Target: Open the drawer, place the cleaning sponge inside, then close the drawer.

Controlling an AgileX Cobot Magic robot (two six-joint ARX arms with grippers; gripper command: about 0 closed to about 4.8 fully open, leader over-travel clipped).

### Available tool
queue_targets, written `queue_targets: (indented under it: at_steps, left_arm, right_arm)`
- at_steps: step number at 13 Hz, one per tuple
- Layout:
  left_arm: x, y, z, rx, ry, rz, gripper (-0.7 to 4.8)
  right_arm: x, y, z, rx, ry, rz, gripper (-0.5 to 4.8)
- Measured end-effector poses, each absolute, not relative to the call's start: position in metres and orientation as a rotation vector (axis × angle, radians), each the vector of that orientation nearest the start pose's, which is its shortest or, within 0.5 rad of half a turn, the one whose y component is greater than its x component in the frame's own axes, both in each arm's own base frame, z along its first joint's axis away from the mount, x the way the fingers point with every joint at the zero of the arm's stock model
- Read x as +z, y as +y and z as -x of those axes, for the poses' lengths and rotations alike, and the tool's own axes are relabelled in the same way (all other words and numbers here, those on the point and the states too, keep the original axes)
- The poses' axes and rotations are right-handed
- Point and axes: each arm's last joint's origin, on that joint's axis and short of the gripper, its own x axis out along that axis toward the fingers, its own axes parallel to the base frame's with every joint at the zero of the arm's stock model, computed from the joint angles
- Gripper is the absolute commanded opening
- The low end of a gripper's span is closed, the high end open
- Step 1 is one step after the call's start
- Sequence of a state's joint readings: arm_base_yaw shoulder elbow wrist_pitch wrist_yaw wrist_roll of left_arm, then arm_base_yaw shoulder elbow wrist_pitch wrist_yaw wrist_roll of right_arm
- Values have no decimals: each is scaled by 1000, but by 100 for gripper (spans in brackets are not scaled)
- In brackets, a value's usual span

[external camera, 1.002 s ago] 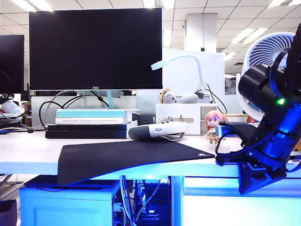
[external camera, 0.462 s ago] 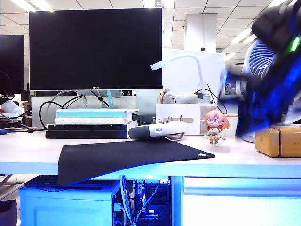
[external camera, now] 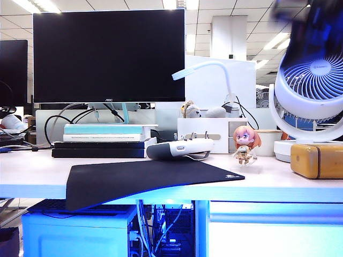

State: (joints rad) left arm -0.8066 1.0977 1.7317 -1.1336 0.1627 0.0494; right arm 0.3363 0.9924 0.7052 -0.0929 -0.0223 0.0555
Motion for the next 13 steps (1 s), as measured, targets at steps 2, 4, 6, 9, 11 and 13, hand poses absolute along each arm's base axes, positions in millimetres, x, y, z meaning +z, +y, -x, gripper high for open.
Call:
queue_targets:
  at_steps: [2,4,6,9,11,13]
  left_arm:
    - [488,-94,-86,-902,410,-215,-5]
    - [471,-72,-67,-853,387,-216,-5]
    - [446,-59,-54,-853,350,-192,-5]
    - [378,-50,-47,-849,216,-137,-5]
    - [348,-56,-52,-853,217,-141,-5]
    - [293,-78,-72,-868,142,-109,-5]
  right_arm:
    - [291,67,-189,355,327,-5,-6]
    - [297,57,-161,359,262,-15,-6]
    - [285,49,-141,312,235,-13,-6]
    - [245,37,-109,268,189,-17,-5]
    - [233,34,-101,264,201,-15,-5]
    - [229,30,-88,299,203,-23,-5]
